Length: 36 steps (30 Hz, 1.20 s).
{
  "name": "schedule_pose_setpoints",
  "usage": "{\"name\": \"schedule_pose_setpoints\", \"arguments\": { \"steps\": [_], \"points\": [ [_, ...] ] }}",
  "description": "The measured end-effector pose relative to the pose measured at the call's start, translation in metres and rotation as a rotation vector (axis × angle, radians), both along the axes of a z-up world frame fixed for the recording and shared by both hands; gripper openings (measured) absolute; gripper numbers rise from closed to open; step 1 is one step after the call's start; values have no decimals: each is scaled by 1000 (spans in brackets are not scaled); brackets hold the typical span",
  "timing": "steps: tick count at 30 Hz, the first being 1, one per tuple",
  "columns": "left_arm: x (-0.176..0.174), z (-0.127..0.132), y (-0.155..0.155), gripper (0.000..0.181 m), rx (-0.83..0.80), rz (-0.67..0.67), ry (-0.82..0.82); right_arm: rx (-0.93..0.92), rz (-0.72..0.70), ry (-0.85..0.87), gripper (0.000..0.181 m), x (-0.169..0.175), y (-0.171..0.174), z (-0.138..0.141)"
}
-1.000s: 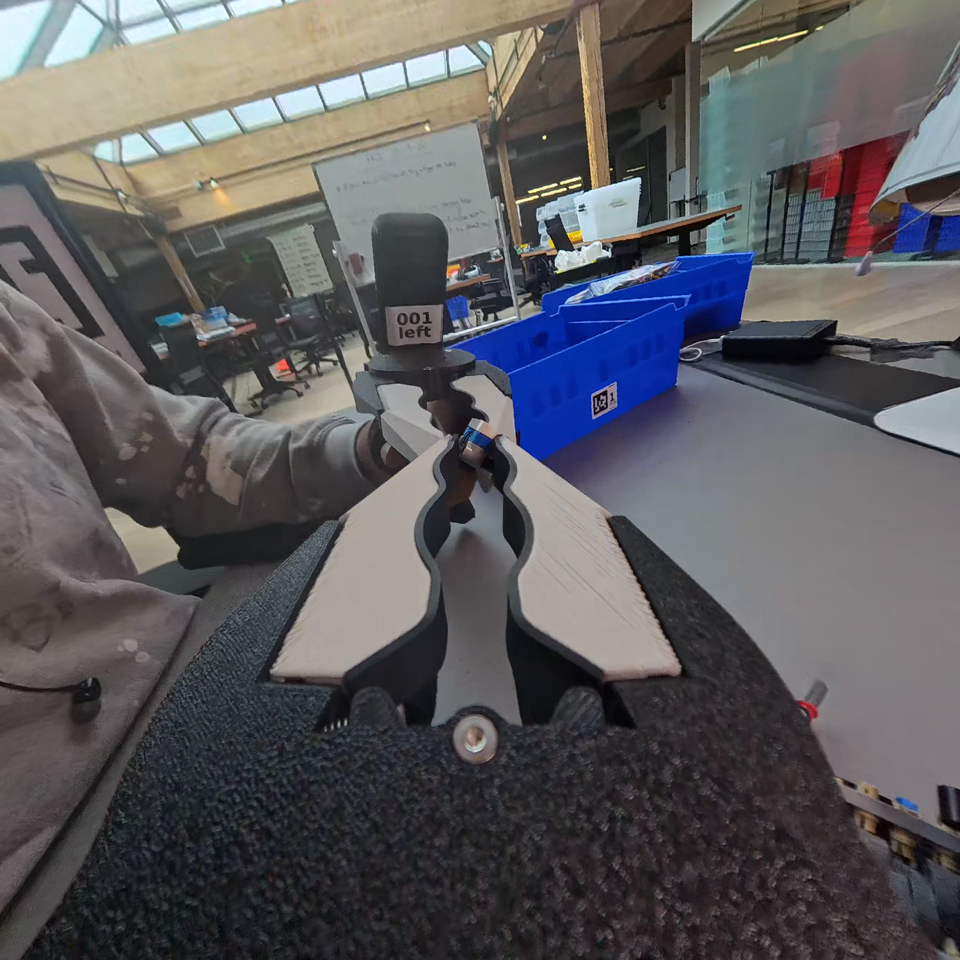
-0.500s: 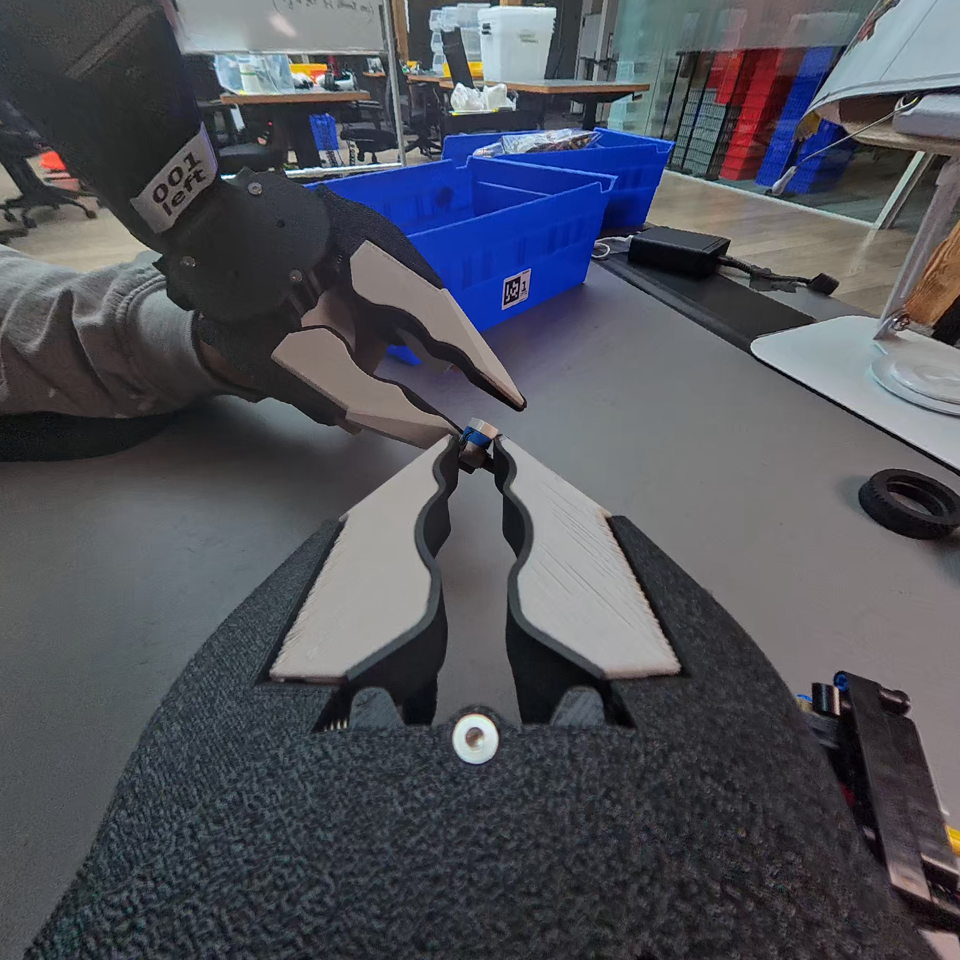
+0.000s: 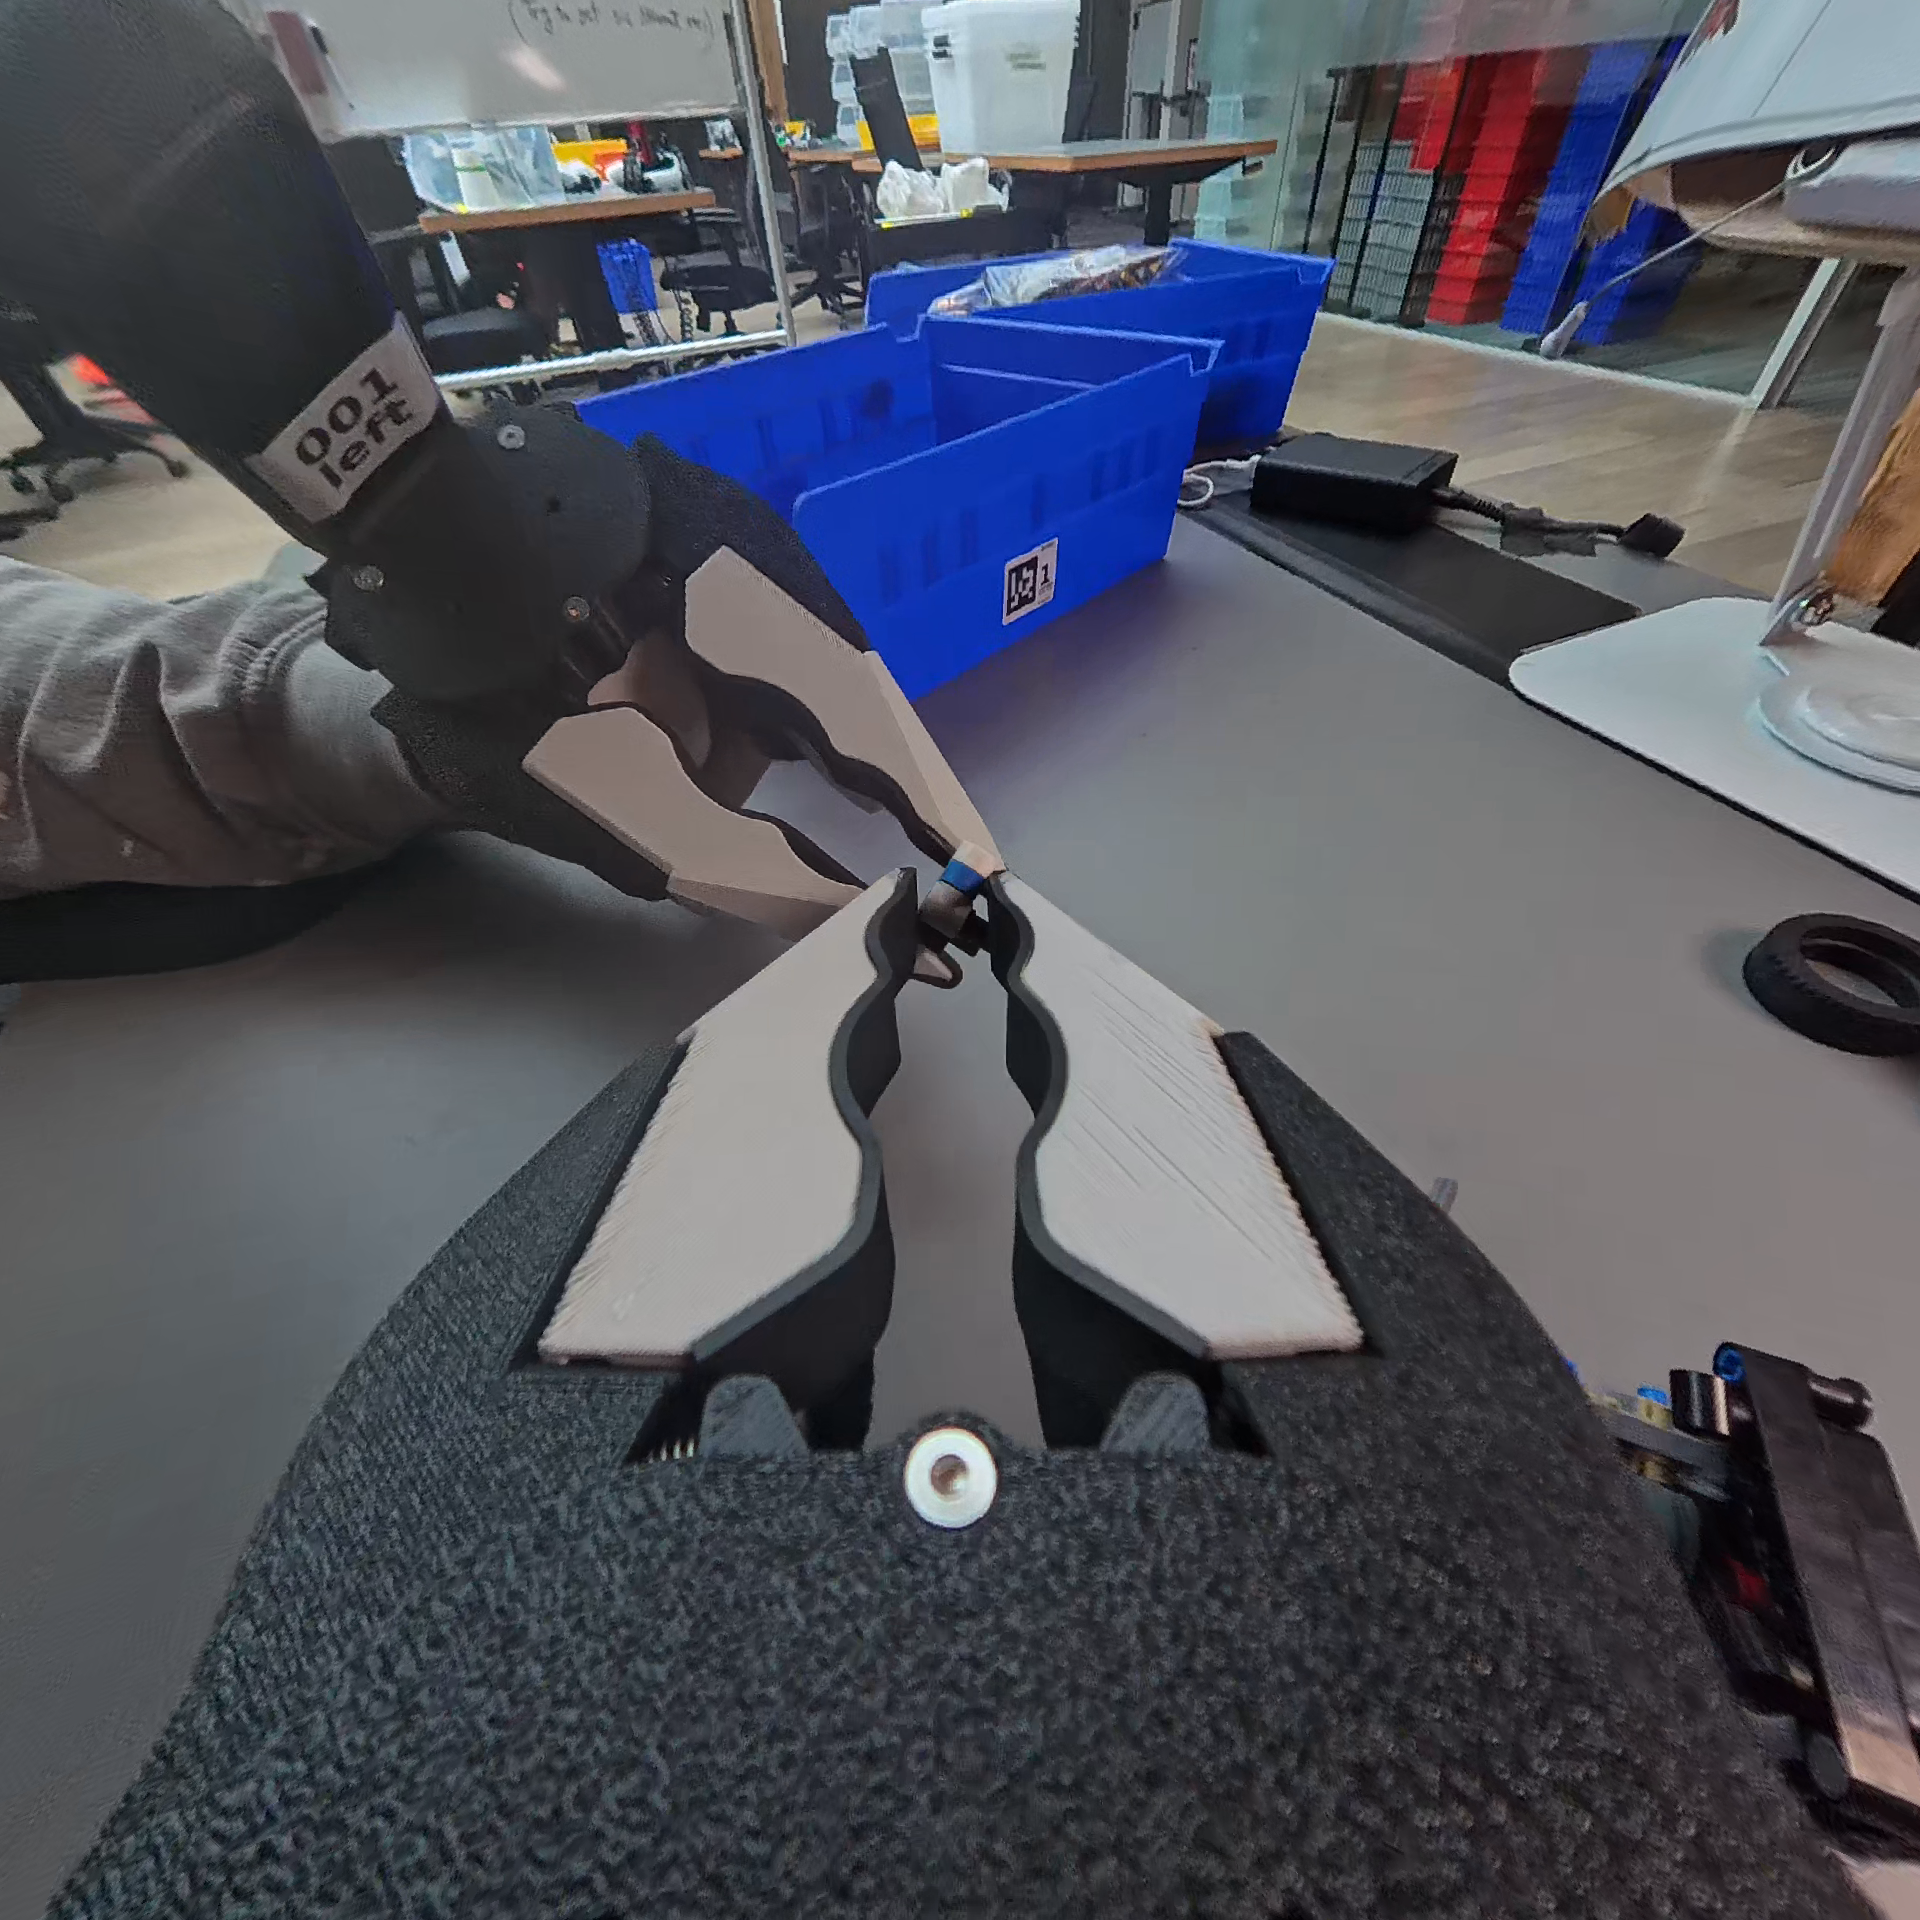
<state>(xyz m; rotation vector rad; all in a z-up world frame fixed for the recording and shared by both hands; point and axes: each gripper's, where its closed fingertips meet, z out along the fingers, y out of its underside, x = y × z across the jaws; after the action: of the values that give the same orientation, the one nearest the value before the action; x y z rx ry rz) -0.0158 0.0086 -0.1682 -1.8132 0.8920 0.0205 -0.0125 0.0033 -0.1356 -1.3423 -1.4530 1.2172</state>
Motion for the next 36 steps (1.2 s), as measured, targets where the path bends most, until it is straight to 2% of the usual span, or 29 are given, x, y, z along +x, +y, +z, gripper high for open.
{"name": "schedule_pose_setpoints", "arguments": {
  "steps": [1, 5, 9, 15, 22, 28, 31, 33, 36],
  "points": [
    [2, 5, -1, 17, -8, -14, -65, 10, 0, 29, 13, 0, -1, 6],
    [11, 30, -9, 16, -32, -107, -364, 20, 19, 165, 15, 4, -7, 31],
    [21, 51, -19, 16, -103, -224, -653, -63, 115, 266, 21, 12, -19, 51],
    [27, 65, -30, 16, -195, -330, -851, -60, 139, 307, 7, 17, -24, 60],
    [34, 65, -36, 16, -235, -379, -858, -156, 186, 341, 13, 20, -28, 68],
    [36, 62, -37, 16, -254, -379, -841, -132, 199, 319, 6, 21, -29, 64],
    [32, 60, -32, 17, -246, -338, -827, -120, 155, 292, 4, 19, -21, 60],
    [26, 56, -27, 30, -215, -279, -758, -73, 99, 246, 4, 16, -13, 53],
    [20, 44, -20, 32, -162, -201, -603, 15, 36, 176, 4, 10, -9, 41]
  ]
}}
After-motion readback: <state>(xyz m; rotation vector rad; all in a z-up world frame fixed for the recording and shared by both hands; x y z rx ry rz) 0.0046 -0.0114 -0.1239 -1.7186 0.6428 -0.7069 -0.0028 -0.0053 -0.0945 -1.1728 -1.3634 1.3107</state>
